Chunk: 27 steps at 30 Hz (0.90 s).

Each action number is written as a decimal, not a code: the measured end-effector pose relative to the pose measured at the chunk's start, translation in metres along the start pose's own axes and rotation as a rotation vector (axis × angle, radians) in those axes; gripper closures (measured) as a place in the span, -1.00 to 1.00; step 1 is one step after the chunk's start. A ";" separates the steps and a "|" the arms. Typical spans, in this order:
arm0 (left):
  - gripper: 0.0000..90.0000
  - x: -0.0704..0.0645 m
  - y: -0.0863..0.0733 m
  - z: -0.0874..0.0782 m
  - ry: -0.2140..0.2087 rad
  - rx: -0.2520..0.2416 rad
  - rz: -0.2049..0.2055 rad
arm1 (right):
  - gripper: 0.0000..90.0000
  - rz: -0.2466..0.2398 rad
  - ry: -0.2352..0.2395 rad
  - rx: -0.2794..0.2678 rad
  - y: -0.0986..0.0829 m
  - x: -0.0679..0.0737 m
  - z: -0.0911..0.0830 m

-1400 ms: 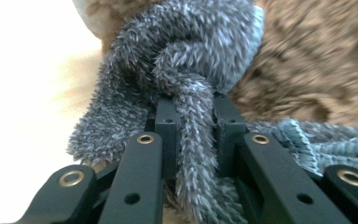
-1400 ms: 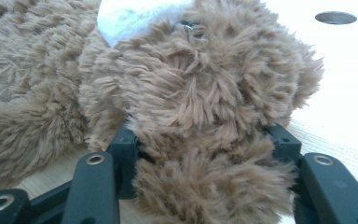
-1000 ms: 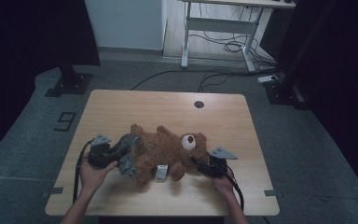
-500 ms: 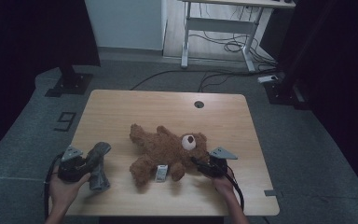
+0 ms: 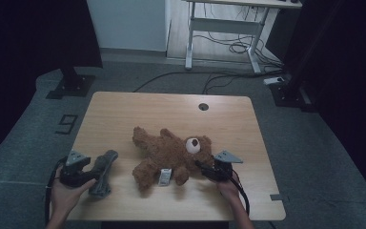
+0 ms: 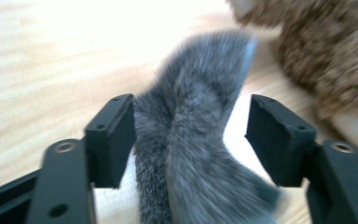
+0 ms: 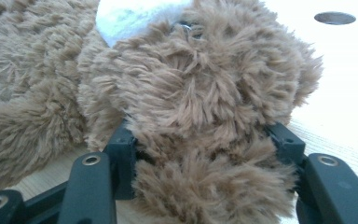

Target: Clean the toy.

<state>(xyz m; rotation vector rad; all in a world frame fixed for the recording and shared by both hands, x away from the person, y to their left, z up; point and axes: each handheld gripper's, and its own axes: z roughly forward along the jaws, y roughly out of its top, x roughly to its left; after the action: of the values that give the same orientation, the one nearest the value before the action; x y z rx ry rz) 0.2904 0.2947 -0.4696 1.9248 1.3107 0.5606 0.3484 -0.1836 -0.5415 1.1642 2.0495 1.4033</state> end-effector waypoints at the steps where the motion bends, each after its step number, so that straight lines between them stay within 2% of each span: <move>1: -0.37 -0.001 0.002 -0.002 -0.007 -0.008 0.003 | -0.07 0.001 0.000 0.000 0.000 0.000 0.000; 6: -0.43 -0.015 0.012 -0.002 -0.038 -0.038 0.020 | -0.24 0.006 -0.002 -0.002 0.001 0.000 -0.001; 11: -0.43 -0.039 0.017 0.013 -0.103 -0.031 0.047 | -0.42 -0.007 0.009 -0.008 0.003 0.000 -0.004; 14: -0.41 -0.057 0.022 0.023 -0.147 -0.022 0.066 | -0.42 -0.021 0.009 -0.005 0.003 0.001 -0.005; 18: -0.38 -0.081 0.030 0.040 -0.211 0.000 0.095 | -0.43 -0.017 0.013 -0.004 0.003 0.001 -0.005; 20: -0.36 -0.092 0.032 0.051 -0.245 0.024 0.118 | -0.43 -0.016 0.015 -0.004 0.003 0.000 -0.005; 22: -0.32 -0.101 0.035 0.065 -0.291 0.054 0.113 | -0.43 -0.016 0.017 -0.003 0.003 0.000 -0.005; 23: -0.32 -0.105 0.036 0.071 -0.302 0.066 0.111 | -0.41 -0.011 0.020 -0.002 0.003 0.000 -0.005; 25: -0.18 -0.114 0.039 0.084 -0.326 0.082 0.118 | -0.29 -0.014 0.028 -0.002 0.003 0.000 -0.005; 27: -0.08 -0.122 0.042 0.094 -0.307 0.093 0.139 | -0.15 -0.031 0.028 0.005 0.003 0.000 -0.006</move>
<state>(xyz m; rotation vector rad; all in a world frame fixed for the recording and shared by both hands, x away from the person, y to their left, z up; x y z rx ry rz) 0.3343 0.1430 -0.4915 2.0931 1.0293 0.2593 0.3456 -0.1860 -0.5360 1.1159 2.0827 1.4081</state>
